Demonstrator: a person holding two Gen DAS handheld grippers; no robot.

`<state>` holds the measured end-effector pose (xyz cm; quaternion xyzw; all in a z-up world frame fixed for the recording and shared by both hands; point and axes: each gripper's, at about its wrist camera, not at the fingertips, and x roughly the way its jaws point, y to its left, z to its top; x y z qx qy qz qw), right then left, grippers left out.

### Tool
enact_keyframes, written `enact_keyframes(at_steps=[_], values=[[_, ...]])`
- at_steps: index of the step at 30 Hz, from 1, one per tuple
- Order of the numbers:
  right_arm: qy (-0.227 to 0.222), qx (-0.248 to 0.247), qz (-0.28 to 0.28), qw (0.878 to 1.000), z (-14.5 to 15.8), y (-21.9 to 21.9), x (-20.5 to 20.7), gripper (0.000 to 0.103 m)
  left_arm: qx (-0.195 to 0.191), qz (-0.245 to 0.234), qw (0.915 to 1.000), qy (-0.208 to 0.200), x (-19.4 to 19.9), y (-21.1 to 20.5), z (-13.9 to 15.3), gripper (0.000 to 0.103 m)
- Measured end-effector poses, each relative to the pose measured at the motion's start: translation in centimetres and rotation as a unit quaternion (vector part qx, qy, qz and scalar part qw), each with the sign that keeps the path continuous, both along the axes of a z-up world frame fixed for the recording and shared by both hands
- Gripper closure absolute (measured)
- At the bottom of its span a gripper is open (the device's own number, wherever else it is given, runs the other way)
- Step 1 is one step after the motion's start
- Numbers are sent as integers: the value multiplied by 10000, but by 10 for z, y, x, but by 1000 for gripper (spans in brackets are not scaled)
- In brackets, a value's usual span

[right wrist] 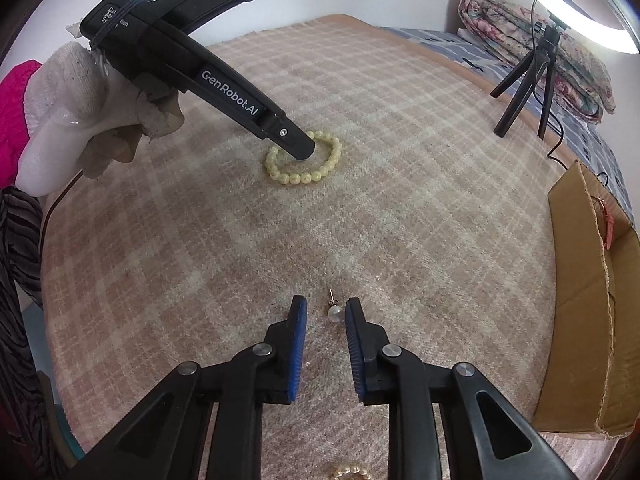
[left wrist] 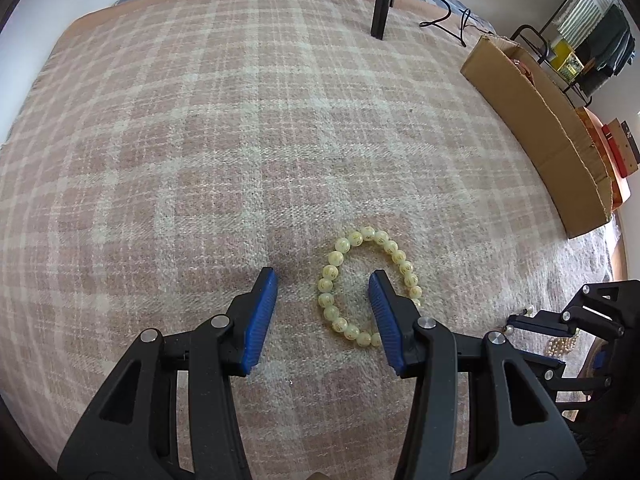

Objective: Organize jewelry
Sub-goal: 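Close left tool on cream bead bracelet while right tool closes on small pearl earring, then carry bracelet in left tool over the box while right tool carries the earring there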

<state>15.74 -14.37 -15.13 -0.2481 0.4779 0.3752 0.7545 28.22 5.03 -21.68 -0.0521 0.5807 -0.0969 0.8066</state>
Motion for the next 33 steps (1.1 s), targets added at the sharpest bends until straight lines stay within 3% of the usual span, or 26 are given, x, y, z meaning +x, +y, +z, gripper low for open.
enact_keyframes(at_steps=[6, 11, 20, 33], values=[[13, 31, 7, 10000, -2, 2, 0, 93, 264, -48, 9996, -134, 0, -5, -2, 64], [-36, -19, 56, 10000, -3, 5, -3, 96, 351, -44, 9991, -244, -2, -6, -2, 94], [-79, 6, 22, 10000, -1, 5, -5, 97, 251, -28, 9992, -307, -3, -7, 5, 97], [-251, 187, 11, 9995, 18, 5, -12, 97, -25, 2, 9979, -643, -15, -7, 39, 97]])
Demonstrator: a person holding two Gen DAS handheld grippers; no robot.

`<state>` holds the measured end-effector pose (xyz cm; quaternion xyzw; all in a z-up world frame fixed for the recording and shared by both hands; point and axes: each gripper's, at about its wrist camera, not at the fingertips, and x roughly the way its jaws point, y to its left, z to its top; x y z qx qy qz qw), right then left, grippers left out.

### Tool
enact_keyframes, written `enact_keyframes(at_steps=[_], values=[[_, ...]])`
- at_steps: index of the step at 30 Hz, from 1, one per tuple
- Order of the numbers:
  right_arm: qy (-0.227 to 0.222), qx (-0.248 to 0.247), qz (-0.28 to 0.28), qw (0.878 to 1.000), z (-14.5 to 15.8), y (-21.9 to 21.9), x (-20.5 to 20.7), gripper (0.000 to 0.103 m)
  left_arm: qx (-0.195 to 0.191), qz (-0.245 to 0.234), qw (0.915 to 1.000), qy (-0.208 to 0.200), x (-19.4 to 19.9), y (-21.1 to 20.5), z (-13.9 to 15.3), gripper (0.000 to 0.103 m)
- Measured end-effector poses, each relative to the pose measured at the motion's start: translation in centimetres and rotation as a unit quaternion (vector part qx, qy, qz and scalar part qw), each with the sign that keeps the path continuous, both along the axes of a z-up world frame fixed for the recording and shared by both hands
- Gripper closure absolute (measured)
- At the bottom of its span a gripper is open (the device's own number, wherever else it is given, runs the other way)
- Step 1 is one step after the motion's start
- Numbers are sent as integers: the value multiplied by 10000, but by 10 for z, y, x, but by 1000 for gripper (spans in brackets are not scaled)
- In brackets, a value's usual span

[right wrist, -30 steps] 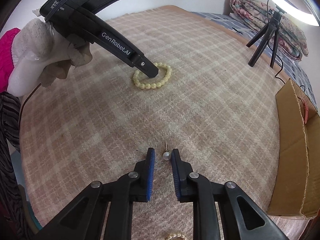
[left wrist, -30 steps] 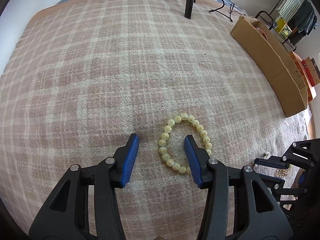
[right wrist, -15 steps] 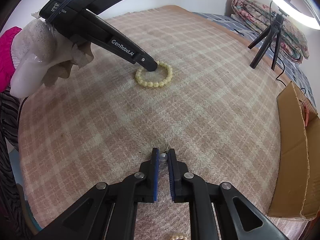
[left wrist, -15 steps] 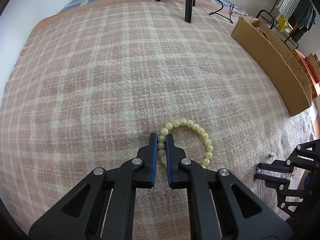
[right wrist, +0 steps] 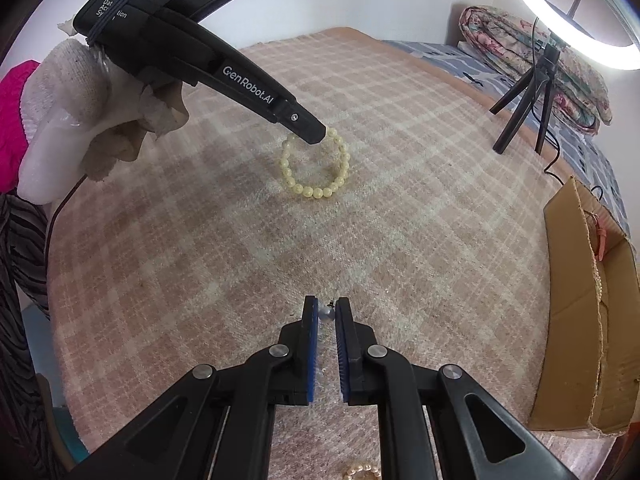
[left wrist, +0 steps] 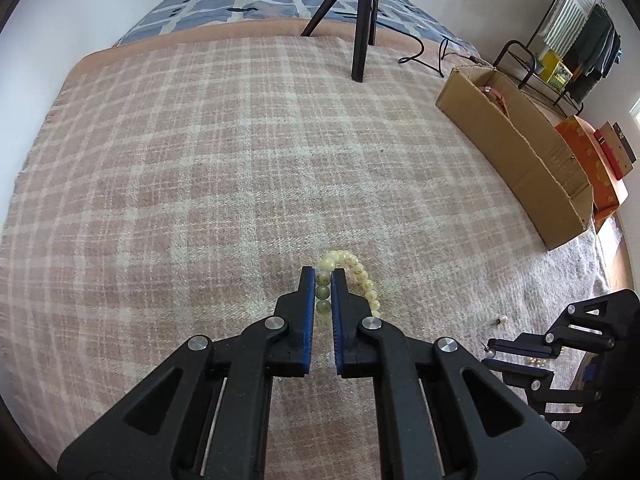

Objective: Organize jewelry
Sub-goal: 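Carry bracelet in left tool over the box while right tool carries the earring there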

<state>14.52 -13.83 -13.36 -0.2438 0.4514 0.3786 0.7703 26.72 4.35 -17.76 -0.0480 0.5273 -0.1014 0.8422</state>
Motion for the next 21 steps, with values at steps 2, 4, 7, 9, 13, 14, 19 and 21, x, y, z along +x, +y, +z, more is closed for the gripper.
enact_keyframes(at_steps=[2, 4, 7, 9, 13, 14, 19, 21], values=[[-30, 47, 1, 10000, 4, 0, -2, 97, -68, -6, 10000, -66, -1, -1, 7, 97], [-80, 91, 8, 9999, 10, 0, -3, 97, -128, -11, 9998, -127, -4, -3, 14, 98], [-149, 184, -21, 9997, 20, -2, -5, 97, -229, -30, 9995, -214, -5, -5, 24, 98], [-201, 247, -50, 9995, 27, -4, -5, 97, -288, -34, 9992, -265, -5, -7, 30, 98], [-323, 364, -129, 9987, 41, -11, -4, 97, -385, -57, 9986, -366, -5, -11, 41, 98], [-349, 387, -157, 9985, 44, -13, -5, 97, -414, -70, 9984, -385, -5, -13, 44, 98], [-501, 492, -305, 9971, 61, -26, -7, 97, -533, -135, 9973, -494, -3, -22, 57, 98], [-568, 530, -389, 9962, 67, -34, -6, 97, -597, -151, 9967, -528, -1, -26, 61, 98]])
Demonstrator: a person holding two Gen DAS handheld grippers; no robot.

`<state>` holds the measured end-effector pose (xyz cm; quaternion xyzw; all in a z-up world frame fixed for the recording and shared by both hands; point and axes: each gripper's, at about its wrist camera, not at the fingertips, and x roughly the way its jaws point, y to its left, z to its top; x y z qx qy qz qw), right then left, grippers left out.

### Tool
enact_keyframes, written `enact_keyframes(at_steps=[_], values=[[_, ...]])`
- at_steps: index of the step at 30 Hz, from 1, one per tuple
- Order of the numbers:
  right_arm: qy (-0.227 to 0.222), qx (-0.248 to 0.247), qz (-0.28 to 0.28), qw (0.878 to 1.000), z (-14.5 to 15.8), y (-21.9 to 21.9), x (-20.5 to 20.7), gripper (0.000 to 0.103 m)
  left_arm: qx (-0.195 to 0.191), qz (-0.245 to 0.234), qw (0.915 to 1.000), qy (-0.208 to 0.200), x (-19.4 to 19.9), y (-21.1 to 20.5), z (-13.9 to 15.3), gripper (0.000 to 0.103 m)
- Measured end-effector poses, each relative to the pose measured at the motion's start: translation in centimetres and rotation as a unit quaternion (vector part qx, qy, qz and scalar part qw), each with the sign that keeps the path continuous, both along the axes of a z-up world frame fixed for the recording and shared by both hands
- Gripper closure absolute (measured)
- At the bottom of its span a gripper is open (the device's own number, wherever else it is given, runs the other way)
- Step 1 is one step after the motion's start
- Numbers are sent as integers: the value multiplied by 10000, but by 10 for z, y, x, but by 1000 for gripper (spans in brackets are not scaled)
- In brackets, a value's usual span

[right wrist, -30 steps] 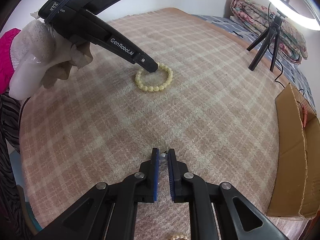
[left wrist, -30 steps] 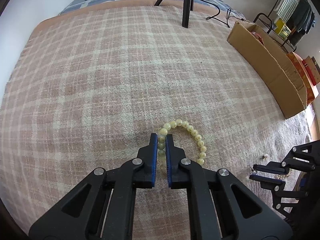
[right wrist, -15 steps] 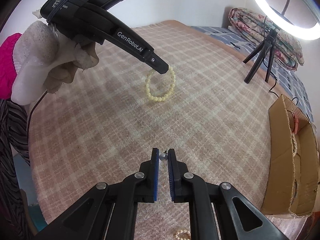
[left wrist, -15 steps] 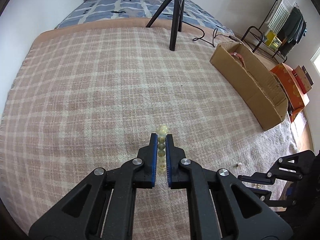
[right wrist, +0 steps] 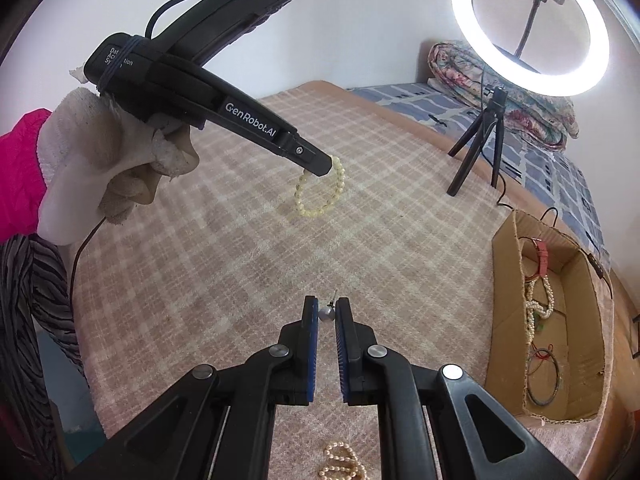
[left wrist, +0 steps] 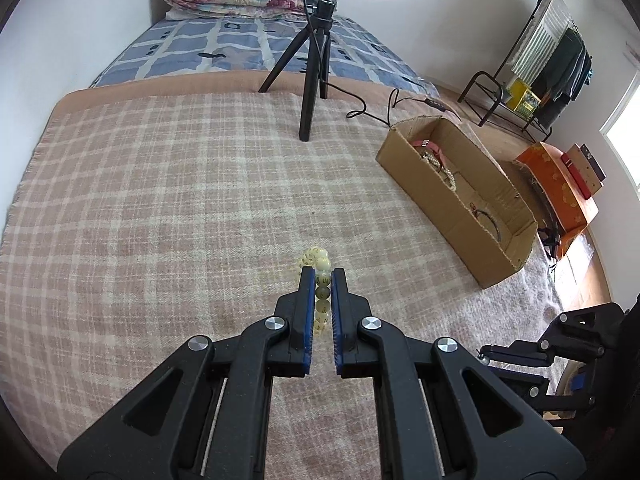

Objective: Organize jewelry
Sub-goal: 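Carry bracelet in left tool over the box while right tool carries the earring there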

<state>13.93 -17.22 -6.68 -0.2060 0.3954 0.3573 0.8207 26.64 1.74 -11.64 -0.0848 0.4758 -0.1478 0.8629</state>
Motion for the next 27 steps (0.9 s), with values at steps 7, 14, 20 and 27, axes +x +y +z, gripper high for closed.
enact_keyframes(at_steps=[7, 14, 20, 27], values=[[-196, 155, -428, 9988, 22, -34, 8, 97, -184, -108, 9997, -127, 7, -21, 16, 98], [-371, 262, -932, 9946, 39, -75, 21, 97, -329, -256, 9989, -223, 13, -49, 29, 98], [-481, 316, -1437, 9880, 48, -112, 36, 97, -422, -374, 9980, -277, 23, -74, 38, 98], [-472, 382, -1889, 9801, 49, -146, 50, 97, -512, -473, 9967, -416, 44, -104, 54, 98]])
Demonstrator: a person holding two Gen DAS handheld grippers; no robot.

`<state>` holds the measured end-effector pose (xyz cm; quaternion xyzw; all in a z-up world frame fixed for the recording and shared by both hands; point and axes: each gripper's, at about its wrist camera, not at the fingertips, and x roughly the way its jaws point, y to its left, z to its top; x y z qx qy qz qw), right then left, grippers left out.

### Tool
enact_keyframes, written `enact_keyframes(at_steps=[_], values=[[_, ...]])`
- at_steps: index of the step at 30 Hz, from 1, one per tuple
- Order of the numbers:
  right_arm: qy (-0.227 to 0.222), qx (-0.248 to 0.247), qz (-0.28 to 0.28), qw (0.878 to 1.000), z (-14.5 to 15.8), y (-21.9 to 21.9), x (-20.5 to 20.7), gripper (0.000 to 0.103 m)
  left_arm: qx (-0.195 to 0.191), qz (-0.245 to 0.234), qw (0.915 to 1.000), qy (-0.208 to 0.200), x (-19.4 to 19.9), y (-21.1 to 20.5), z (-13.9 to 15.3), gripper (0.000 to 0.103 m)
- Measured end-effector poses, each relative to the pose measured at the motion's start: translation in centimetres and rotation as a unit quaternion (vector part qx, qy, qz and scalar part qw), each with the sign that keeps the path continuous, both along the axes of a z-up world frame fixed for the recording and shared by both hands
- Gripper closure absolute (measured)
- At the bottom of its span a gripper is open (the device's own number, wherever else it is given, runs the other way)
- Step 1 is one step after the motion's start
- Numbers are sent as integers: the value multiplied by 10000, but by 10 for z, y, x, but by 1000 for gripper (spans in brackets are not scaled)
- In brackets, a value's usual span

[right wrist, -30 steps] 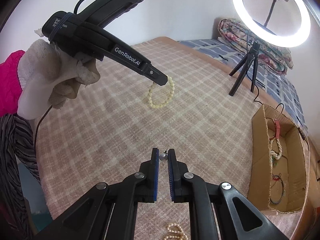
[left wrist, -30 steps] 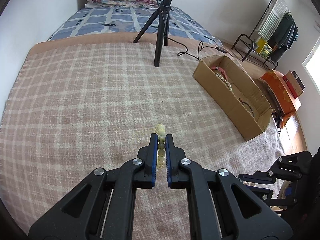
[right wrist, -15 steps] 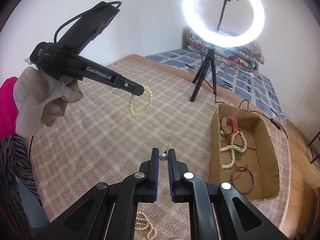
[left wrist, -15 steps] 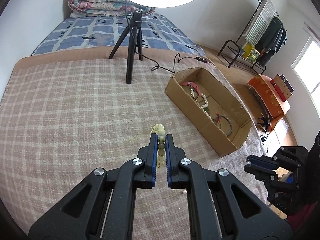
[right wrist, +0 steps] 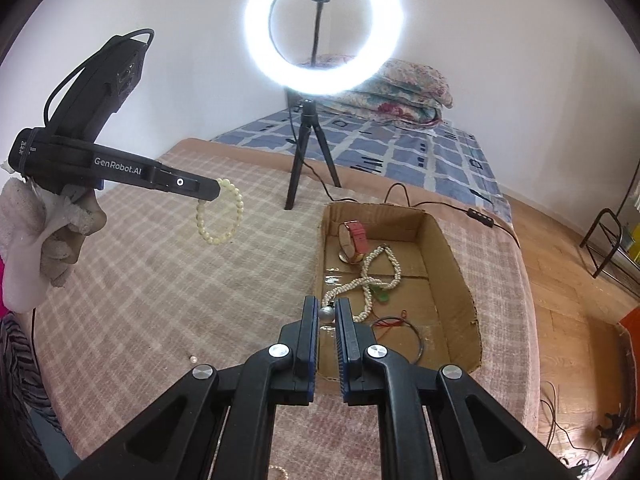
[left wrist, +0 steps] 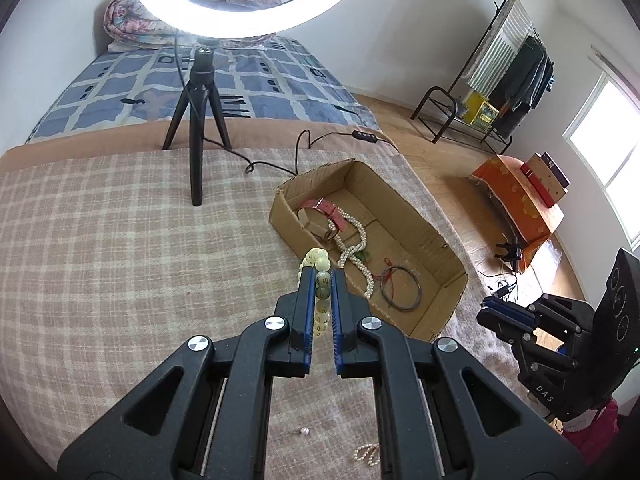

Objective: Organize jewelry
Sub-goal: 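Carry bracelet in left tool over the box while right tool carries the earring there, then open left tool dropping bracelet into box while right tool releases earring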

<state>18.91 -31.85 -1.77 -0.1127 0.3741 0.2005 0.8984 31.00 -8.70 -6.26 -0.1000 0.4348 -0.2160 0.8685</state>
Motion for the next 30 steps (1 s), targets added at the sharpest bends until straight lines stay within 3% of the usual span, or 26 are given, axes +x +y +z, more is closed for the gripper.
enact_keyframes(at_steps=[17, 30], values=[[240, 167, -234, 9993, -19, -17, 14, 97, -2, -567, 9984, -68, 59, -107, -1, 98], [747, 604, -362, 9947, -45, -21, 30, 97, 277, -790, 9965, 45, 86, -152, -20, 98]])
